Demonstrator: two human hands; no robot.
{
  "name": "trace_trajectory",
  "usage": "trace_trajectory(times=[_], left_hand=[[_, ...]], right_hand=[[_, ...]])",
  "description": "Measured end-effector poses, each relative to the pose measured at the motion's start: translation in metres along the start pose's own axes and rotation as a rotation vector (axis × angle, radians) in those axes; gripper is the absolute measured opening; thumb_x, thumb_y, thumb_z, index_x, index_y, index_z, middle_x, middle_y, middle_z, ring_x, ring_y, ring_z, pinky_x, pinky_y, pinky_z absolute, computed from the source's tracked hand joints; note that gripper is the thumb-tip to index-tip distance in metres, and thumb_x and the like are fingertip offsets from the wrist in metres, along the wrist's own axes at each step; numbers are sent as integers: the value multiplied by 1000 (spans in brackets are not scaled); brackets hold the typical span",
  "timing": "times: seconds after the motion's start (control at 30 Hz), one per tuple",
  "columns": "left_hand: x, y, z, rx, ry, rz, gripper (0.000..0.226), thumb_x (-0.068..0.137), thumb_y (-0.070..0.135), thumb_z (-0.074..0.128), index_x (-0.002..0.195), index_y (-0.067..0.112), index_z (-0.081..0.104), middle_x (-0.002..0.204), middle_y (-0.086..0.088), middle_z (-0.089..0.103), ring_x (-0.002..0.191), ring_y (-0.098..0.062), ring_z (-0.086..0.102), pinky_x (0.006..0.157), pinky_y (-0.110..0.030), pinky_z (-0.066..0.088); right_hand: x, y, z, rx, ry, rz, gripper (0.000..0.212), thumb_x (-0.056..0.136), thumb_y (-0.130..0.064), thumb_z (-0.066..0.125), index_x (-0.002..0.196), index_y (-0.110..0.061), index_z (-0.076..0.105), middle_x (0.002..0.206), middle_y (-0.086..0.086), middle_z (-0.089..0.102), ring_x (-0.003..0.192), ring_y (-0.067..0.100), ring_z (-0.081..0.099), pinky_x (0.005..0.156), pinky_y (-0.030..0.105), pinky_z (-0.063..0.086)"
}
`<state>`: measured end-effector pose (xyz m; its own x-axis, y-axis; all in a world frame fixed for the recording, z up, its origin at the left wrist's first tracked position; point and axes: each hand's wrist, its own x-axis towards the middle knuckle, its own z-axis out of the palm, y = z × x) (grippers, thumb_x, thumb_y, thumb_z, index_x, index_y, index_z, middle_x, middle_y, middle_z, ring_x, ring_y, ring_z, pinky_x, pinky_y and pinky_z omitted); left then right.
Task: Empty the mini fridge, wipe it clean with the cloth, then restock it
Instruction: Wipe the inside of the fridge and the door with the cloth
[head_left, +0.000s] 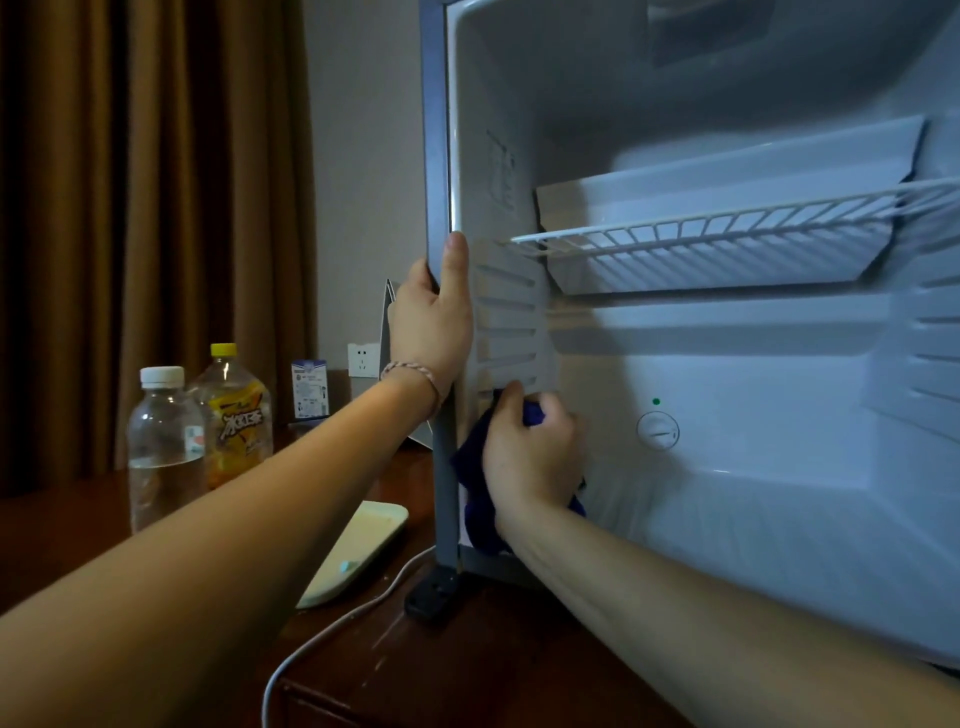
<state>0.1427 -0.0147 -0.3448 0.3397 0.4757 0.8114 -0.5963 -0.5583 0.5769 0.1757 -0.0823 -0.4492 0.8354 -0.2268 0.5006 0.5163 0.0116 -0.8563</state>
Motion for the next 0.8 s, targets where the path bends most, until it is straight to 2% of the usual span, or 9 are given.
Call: trace_trajectory(times=[0.13,0.33,0.5,0.73,0.8], left_hand=[[-2,1,0,15,17,22,42,99,52,47,72,20,45,59,9,42,44,3,40,44,-9,34],[-1,-6,0,40,9,44,43,98,56,47,72,22,47,58,10,44,46,1,41,47,-16,37],[-1,-11,0,65,0,74,42,98,54,44,77,18,48,62,6,44,46,1,40,45,-11,36],[-5,-8,-1,17,-20,51,37,99,50,46,80,19,49,64,6,48,46,4,44,45,-9,37],[-5,-10,-2,26,-3,43,39,99,52,46,80,18,48,64,5,47,47,2,44,45,-9,38]], right_hand=[[14,3,4,-10,18,45,36,92,-53,52,75,-22,59,94,0,65,79,18,60,61,28,40],[56,19,11,-42,14,154,30,88,-48,54,72,-22,59,81,1,66,76,25,62,65,32,47],[86,29,8,-85,7,158,31,92,-37,55,69,-16,57,71,4,62,69,25,57,51,27,27],[82,26,5,-84,-14,161,34,93,-39,54,68,-18,54,73,4,62,72,26,57,56,30,29],[73,23,3,-75,-31,170,33,93,-41,55,70,-17,57,74,4,63,74,27,59,61,30,34]])
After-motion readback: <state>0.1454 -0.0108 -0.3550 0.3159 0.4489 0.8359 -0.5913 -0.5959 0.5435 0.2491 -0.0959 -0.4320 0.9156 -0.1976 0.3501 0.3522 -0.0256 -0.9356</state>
